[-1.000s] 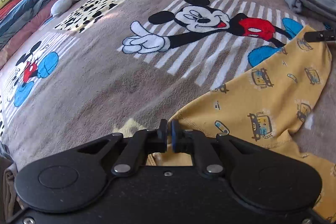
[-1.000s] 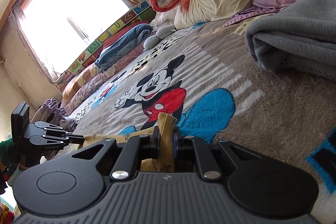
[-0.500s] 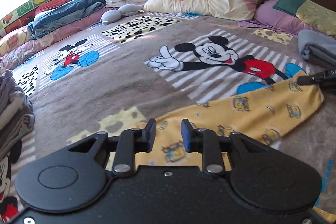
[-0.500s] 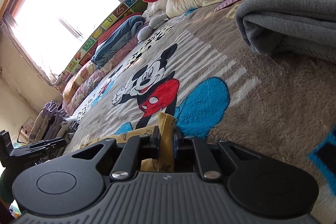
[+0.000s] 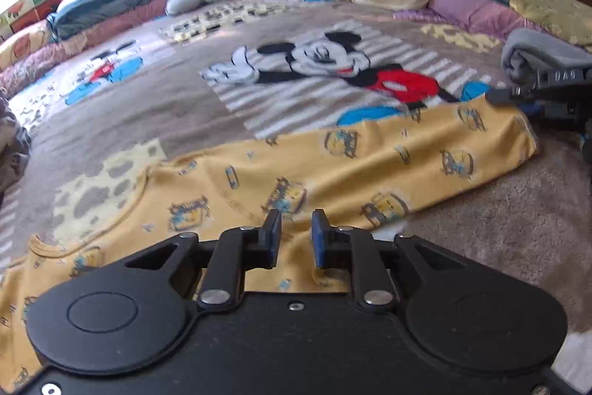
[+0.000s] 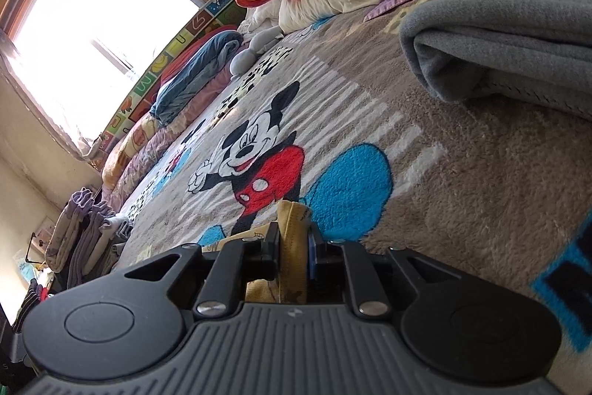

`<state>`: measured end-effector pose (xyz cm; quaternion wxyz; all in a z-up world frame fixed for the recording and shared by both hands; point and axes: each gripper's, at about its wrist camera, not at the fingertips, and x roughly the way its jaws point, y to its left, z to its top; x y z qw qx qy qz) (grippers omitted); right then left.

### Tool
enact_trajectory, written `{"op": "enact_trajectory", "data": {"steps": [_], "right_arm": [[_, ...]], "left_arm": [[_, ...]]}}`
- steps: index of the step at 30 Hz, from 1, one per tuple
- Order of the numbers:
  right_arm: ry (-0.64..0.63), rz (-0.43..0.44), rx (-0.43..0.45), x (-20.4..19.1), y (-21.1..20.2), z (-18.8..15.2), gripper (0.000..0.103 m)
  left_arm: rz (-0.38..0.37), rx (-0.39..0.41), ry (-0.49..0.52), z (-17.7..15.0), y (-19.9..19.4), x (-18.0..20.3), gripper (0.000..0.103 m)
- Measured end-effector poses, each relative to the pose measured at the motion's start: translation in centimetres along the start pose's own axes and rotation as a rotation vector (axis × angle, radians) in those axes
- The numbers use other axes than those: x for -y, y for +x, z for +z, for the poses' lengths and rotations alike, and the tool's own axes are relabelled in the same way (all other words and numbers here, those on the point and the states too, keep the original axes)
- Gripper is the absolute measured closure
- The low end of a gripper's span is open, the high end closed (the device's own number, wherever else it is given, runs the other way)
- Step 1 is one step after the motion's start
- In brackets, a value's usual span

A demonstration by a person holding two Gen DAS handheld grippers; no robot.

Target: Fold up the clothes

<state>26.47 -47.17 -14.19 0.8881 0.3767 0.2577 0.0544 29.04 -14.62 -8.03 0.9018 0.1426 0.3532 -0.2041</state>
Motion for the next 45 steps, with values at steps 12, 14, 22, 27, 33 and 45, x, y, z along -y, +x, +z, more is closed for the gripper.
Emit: {"op": "enact_trajectory", "data": {"steps": [12,14,22,27,33,45], "right_arm": [[-0.008,0.029,-0.009,0.5,-0.8,0.2,0.056],[-0.008,0.029,-0.010,0.5,-0.7,0.2,0.056],[-0.024,0.002,-0.008,0.3,-0.6,0.2,0.062],[0.023,0.000,0.012,1.1,-1.0,0.3,0.069],[0.089,0.045,0.033,2.2,-1.9,0.5,0.066],[0.163,0.096,0.060,3.5,-2.4,1.0,0.063]], "left_arm": [[-0.099,0.006,0.051,2.5,1.1,7.7,0.086],[-0.087,0.080,0.040,2.7,0.1,7.9,0.084],[-0.036,0.144,-0.078,3.2,0.6,9.5,0.080],[-0.091,0.058,-0.022,3.3,2.3,13.7,0.072],[-0.121,0.099,0.087,3.0,2.3,17.7,0.072],[-0.083,0.253,-0.158,3.6,0.2,11.2,0.072]]}}
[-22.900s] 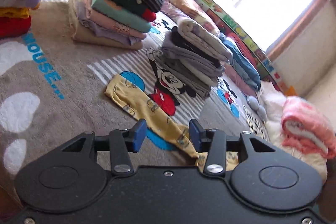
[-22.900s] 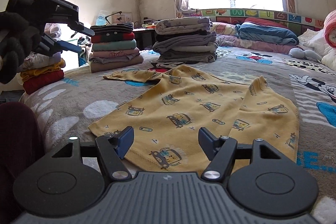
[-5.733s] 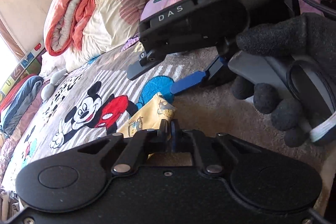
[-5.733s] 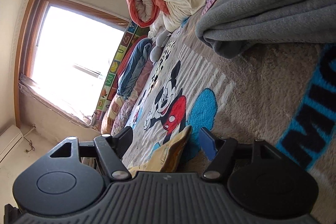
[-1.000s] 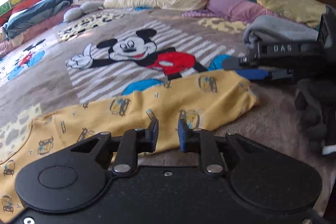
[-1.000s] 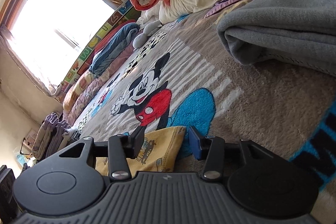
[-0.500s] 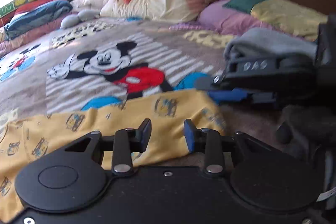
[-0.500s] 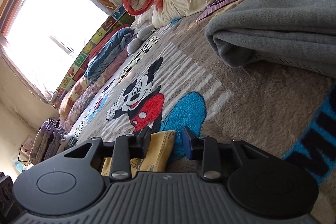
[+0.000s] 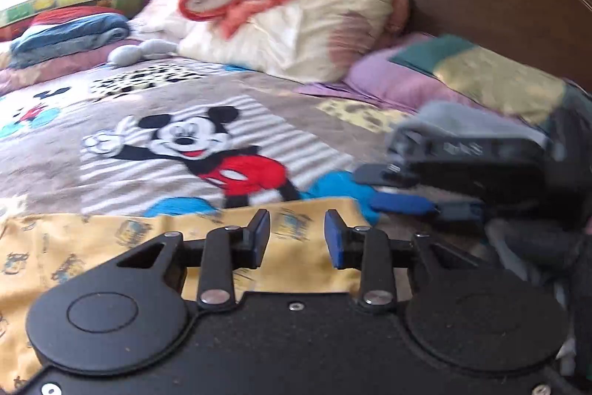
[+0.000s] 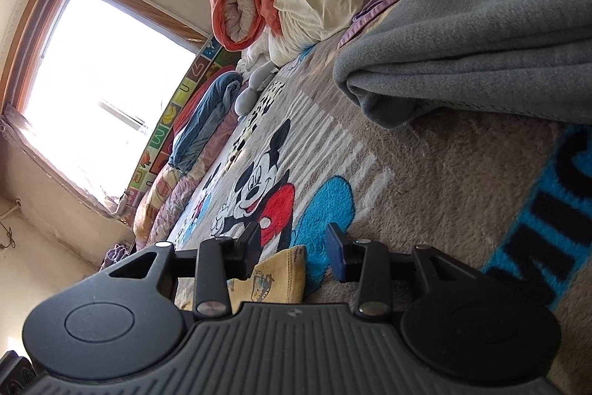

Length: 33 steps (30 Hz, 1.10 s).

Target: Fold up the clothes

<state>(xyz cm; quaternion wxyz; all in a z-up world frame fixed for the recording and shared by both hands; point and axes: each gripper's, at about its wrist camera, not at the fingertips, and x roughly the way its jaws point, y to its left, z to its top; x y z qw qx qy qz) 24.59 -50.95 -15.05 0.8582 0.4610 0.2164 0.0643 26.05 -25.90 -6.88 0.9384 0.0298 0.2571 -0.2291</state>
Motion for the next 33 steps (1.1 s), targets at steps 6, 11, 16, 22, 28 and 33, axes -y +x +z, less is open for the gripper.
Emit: {"op": "enact_trajectory", "data": {"steps": [6,11,16,22,28,33], "right_arm": [[-0.054,-0.021,-0.025,-0.7,0.5,-0.2,0.062],[-0.054,-0.032,-0.021,-0.7,0.5,-0.2,0.063],[-0.063,-0.045,-0.018,-0.9,0.6,-0.4,0.062],[-0.087,-0.057,-0.009,-1.3,0.4,-0.8,0.060],[-0.165,-0.097,0.084,-3.0,-1.2,-1.1,0.057],[-0.421,-0.046,0.156,-8.3,-3.5,-3.4,0.057]], "left_arm": [[0.109,-0.199,-0.012,0.8,5.7,-2.6,0.072],[0.072,-0.063,-0.040,0.4,2.4,-0.3,0.072],[0.062,-0.067,0.112,-1.0,1.6,3.3,0.070],[0.088,-0.010,-0.033,-2.3,-6.8,-0.8,0.053],[0.369,0.015,-0.164,-7.2,-17.0,-9.6,0.053],[0.576,-0.032,-0.359,-12.2,-22.7,-16.0,0.054]]}}
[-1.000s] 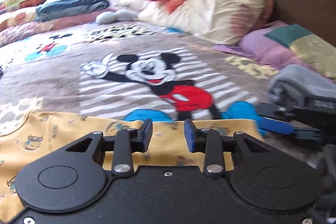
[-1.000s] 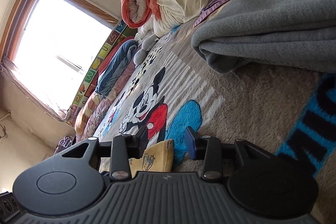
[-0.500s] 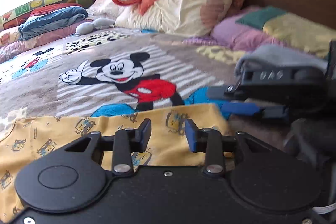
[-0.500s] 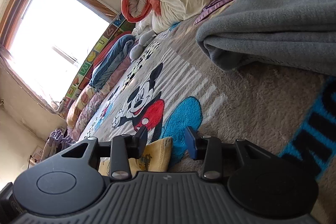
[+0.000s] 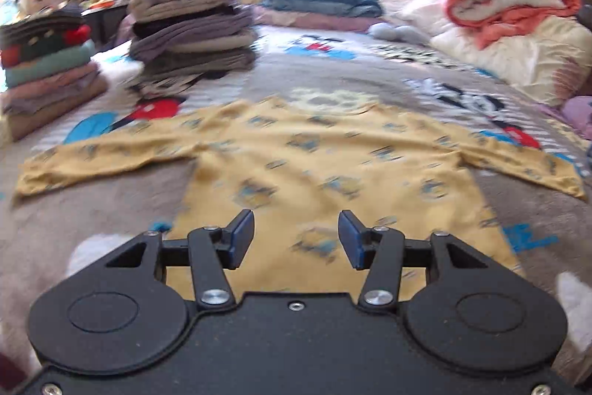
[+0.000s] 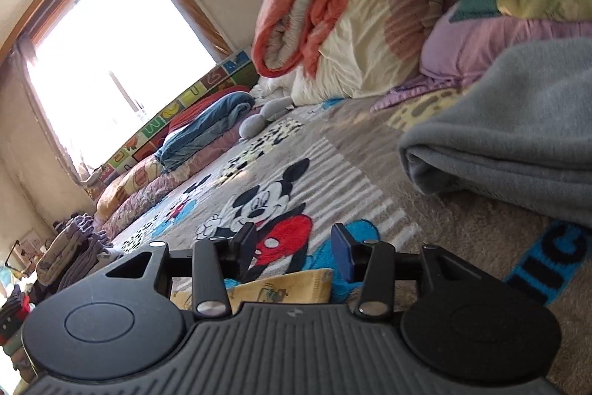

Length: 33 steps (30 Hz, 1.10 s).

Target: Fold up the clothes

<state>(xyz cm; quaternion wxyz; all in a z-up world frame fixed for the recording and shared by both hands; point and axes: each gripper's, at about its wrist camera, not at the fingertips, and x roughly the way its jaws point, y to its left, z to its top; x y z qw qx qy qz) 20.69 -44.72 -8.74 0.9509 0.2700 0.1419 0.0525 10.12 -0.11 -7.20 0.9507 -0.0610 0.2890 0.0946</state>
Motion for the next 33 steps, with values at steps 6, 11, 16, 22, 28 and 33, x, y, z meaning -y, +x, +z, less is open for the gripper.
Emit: {"op": "enact_trajectory", "data": {"steps": [6,11,16,22,28,33], "right_arm": [[-0.089,0.254,-0.181,-8.6,-1.9,-3.9,0.052],[-0.036,0.266,-0.460,-11.5,-2.0,-9.8,0.047],[0.137,0.269,-0.518,-11.6,-4.4,-13.0,0.046],[0.155,0.282,-0.486,-13.0,-5.0,-13.7,0.097],[0.220,0.230,-0.469,-11.3,-5.8,-12.8,0.097],[0.266,0.225,-0.492,-10.1,-5.6,-13.9,0.097]], "left_arm": [[0.004,-0.089,-0.341,-1.6,-0.5,-8.3,0.054],[-0.126,-0.097,-0.457,-3.0,-0.9,-10.5,0.054],[-0.210,-0.081,-0.513,-4.2,-1.4,-11.8,0.081],[-0.266,-0.050,-0.515,-2.8,-2.6,-12.5,0.102],[-0.245,-0.140,-0.553,-4.2,-1.5,-13.3,0.103],[-0.234,-0.141,-0.543,-4.2,-1.4,-13.1,0.103]]}}
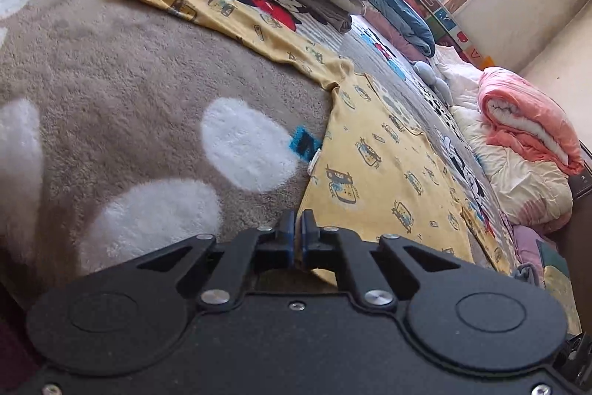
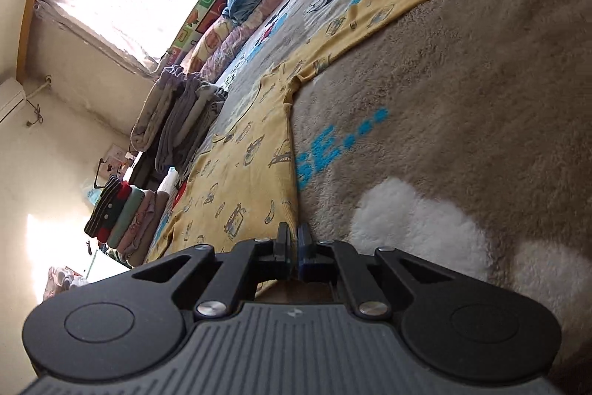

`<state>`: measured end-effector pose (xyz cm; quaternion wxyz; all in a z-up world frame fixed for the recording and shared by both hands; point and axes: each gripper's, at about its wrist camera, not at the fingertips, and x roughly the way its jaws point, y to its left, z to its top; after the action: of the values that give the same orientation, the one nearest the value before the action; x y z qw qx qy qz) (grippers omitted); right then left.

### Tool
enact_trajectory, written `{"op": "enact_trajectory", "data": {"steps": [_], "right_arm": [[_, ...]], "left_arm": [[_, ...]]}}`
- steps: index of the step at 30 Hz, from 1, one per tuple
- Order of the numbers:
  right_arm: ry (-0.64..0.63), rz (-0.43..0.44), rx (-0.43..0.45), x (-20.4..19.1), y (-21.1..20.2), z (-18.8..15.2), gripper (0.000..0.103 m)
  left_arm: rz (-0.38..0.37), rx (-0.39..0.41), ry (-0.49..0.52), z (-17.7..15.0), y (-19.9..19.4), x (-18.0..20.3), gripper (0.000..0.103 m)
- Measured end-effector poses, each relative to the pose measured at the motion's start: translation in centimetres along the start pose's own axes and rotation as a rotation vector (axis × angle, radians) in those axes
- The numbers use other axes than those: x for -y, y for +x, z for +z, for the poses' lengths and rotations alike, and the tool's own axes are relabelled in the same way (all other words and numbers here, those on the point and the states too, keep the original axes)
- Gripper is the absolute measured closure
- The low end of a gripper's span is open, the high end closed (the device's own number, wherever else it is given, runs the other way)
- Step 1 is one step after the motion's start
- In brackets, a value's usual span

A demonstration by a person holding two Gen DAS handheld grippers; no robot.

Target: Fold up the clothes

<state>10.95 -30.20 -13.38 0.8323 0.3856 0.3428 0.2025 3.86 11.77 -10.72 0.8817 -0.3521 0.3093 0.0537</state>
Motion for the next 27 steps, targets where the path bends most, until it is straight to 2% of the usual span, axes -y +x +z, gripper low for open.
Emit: {"op": "enact_trajectory", "data": {"steps": [3,5,6,8,9,11,13,14,15,16,17,18,20,22,23,24,25,27], "right_arm": [[-0.036,-0.027,-0.012,-0.1,0.1,-0.4,0.097],[-0.055,-0.047,-0.005,-0.2,-0.1,-0.5,0.095],[-0.074,-0.059,0.009,-0.6,-0.5,-0.6,0.088],[-0.213,-0.129,0.071,-2.5,-1.5,-0.9,0.077],[-0.290,-0.158,0.105,-3.6,-2.0,-1.2,0.066],[-0.473,-0.162,0.180,-6.1,-2.6,-2.1,0.064],[-0.618,-0.140,0.189,-7.7,-2.3,-3.0,0.064],[-0.690,-0.128,0.192,-8.4,-2.1,-3.5,0.065],[-0.719,-0.126,0.155,-8.6,-1.3,-3.7,0.064],[-0.708,-0.167,0.076,-8.2,0.1,-3.7,0.059],[-0.668,-0.207,-0.033,-7.4,1.7,-3.6,0.057],[-0.641,-0.197,-0.039,-6.4,1.9,-3.7,0.057],[-0.628,-0.204,-0.034,-7.0,1.3,-3.8,0.057],[-0.694,-0.203,0.014,-8.2,0.2,-4.6,0.055],[-0.702,-0.201,0.007,-8.3,0.2,-4.9,0.053],[-0.687,-0.228,-0.043,-8.0,0.8,-5.1,0.047],[-0.679,-0.238,-0.088,-7.5,1.3,-5.3,0.045],[-0.696,-0.249,-0.069,-7.9,1.1,-5.6,0.047]], "left_arm": [[0.021,-0.001,0.017,0.0,-0.1,0.4,0.101],[0.069,0.054,0.125,-0.2,-1.1,1.9,0.101],[0.098,0.090,0.192,-0.4,-1.6,2.8,0.100],[0.150,0.164,0.338,-0.8,-2.6,4.8,0.100],[0.150,0.194,0.408,-1.2,-2.7,5.7,0.100],[0.110,0.207,0.486,-2.0,-2.8,6.9,0.099],[0.081,0.192,0.546,-2.9,-2.3,7.5,0.097],[0.085,0.152,0.552,-3.1,-1.5,7.4,0.094],[0.118,0.071,0.538,-3.1,0.0,7.0,0.086],[0.142,0.019,0.525,-3.1,0.9,6.7,0.082],[0.139,0.023,0.522,-3.1,0.6,6.6,0.082],[0.136,0.026,0.520,-3.1,0.4,6.6,0.082],[0.122,0.044,0.518,-3.0,-0.3,6.6,0.081],[0.114,0.070,0.539,-3.6,-1.0,7.4,0.072],[0.126,0.052,0.540,-3.7,-0.8,7.5,0.066],[0.138,0.028,0.532,-3.8,-0.4,7.3,0.060],[0.151,0.003,0.524,-3.9,-0.1,7.1,0.060],[0.152,0.024,0.527,-3.9,-0.7,7.3,0.061]]}}
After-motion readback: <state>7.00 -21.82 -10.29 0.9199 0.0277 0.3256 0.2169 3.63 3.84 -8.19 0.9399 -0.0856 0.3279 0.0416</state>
